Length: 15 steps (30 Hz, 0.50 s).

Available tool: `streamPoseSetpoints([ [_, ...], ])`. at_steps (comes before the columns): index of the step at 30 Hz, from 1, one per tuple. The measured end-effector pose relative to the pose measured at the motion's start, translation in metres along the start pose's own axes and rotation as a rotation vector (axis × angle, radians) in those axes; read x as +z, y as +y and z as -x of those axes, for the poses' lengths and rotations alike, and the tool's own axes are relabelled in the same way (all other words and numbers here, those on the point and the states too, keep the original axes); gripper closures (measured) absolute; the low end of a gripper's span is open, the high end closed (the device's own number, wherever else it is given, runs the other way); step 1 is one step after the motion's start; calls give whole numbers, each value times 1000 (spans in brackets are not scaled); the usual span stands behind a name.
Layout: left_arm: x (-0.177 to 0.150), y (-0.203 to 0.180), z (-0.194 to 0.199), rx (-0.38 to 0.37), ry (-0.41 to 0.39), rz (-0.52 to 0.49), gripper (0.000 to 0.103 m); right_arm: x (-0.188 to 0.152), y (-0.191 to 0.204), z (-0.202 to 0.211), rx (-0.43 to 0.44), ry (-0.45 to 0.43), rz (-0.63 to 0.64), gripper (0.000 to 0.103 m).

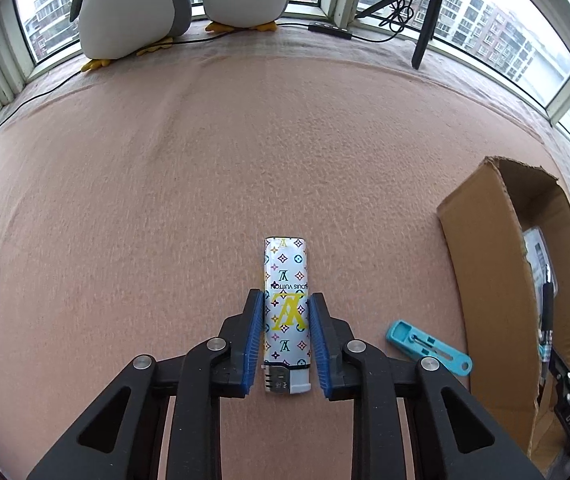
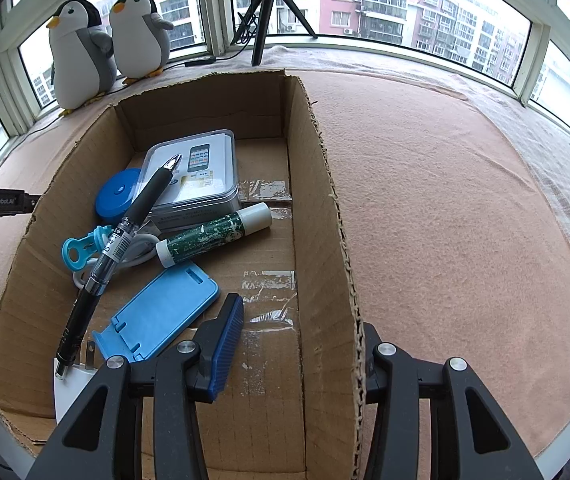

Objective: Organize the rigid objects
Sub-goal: 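Carry the patterned lighter into the box and open the left tool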

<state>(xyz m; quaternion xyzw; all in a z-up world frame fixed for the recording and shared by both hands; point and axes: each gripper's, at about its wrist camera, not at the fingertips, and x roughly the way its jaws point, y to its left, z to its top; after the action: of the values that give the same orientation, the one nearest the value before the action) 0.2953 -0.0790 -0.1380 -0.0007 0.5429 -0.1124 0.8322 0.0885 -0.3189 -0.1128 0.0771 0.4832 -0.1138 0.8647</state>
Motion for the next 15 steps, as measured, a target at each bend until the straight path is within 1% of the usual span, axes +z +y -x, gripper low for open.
streamPoseSetpoints([
  [4,-9,-2,8,-13,-11,-14,78,0,0,0,-1,0,0,61],
  [8,-17,-8,24,-25,-38,-40,78,0,0,0,-1,0,0,61],
  [12,-24,-23,46,-47,-77,-85,78,0,0,0,0,-1,-1,61],
  [15,-29,-39,63,-77,-101,-123,78,0,0,0,-1,0,0,61],
])
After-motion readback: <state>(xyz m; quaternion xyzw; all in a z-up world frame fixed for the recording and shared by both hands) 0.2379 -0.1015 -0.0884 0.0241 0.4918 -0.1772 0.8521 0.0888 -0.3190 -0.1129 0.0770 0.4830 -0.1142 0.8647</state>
